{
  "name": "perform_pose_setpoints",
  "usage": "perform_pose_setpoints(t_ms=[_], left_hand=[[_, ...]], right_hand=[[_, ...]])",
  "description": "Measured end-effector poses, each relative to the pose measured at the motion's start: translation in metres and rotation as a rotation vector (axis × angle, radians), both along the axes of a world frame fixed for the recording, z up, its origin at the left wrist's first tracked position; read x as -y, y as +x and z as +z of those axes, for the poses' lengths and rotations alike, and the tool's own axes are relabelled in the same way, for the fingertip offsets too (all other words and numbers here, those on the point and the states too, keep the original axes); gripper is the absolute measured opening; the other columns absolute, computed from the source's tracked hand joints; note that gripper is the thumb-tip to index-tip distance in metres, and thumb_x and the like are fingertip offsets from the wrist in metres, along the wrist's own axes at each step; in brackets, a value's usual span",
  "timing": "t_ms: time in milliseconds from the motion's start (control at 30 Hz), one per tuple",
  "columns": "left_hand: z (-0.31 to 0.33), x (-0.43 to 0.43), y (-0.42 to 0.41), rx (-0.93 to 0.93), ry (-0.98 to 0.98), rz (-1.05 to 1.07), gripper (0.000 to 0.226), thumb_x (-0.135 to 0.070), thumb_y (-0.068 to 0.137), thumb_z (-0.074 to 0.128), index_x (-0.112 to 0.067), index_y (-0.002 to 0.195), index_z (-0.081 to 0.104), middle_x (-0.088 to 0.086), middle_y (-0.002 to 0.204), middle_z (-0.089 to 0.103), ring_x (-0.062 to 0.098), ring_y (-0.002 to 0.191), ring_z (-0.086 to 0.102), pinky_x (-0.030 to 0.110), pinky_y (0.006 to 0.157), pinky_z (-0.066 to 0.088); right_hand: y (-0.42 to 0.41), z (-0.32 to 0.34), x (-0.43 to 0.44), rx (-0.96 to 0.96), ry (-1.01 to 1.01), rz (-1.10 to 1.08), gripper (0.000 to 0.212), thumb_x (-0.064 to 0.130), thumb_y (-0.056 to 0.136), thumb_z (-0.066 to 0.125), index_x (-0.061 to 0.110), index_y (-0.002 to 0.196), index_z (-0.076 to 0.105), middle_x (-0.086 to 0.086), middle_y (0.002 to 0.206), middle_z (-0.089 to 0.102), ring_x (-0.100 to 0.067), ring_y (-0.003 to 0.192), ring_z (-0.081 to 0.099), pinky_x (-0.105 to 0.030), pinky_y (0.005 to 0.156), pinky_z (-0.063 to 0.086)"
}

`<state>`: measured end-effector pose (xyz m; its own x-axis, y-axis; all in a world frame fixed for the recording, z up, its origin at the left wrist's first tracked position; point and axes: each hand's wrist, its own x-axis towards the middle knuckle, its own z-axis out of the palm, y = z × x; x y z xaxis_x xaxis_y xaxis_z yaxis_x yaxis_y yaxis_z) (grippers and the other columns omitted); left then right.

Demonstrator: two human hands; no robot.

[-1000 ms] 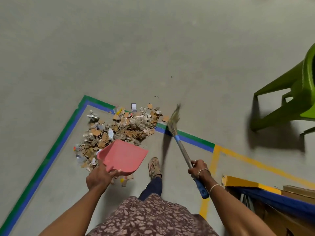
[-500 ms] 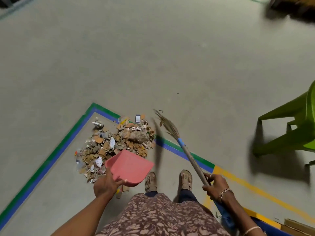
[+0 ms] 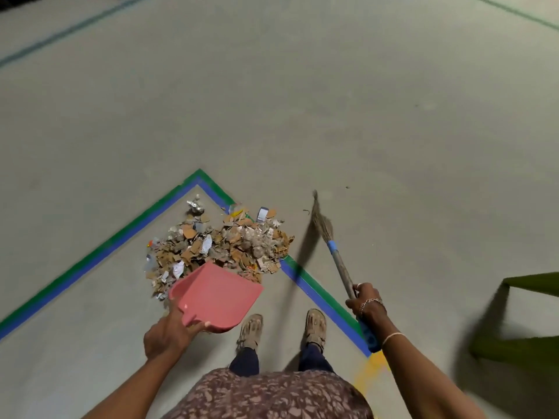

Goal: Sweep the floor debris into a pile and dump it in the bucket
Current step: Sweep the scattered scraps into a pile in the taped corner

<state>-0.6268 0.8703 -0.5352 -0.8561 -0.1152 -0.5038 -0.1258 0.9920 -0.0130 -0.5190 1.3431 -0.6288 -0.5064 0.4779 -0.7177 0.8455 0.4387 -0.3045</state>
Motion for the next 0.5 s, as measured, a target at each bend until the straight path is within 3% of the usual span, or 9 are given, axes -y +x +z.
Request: perform_pose_setpoints(t_ms=[133,267,500], left_hand=[[0.0,-0.018,0.026,-0.003,0.021,0.141,0.116,-0.092,0.057,0.06,-0.032,0.146,0.017,0.006,0.104,0.072,0.033,0.089,0.07,0.038,0.072,0.055],[0.008,-0.037,0.046,0.028,-0.03,0.194,0.115,-0.095,0.057,0.056,-0.033,0.145,0.017,0.005,0.106,0.072,0.032,0.093,0.07,0.036,0.073,0.053],[0.018,-0.056,0.06,0.054,-0.069,0.225,0.111,-0.088,0.069,0.057,-0.03,0.152,0.011,0.004,0.119,0.069,0.031,0.104,0.068,0.035,0.076,0.05]], right_hand=[[-0.039,0.014,0.005,0.089,-0.023,0.302,0.027,0.02,0.074,0.071,0.016,0.1,0.065,-0.007,0.097,0.067,-0.027,0.088,0.066,-0.027,0.065,0.045],[-0.051,0.025,0.019,0.082,-0.059,0.552,0.022,0.021,0.078,0.07,0.017,0.098,0.063,-0.008,0.098,0.063,-0.03,0.099,0.065,-0.026,0.069,0.041],[-0.025,0.046,0.037,-0.07,-0.077,0.689,0.03,0.016,0.077,0.063,0.009,0.106,0.066,-0.004,0.084,0.06,-0.029,0.088,0.063,-0.026,0.059,0.034]])
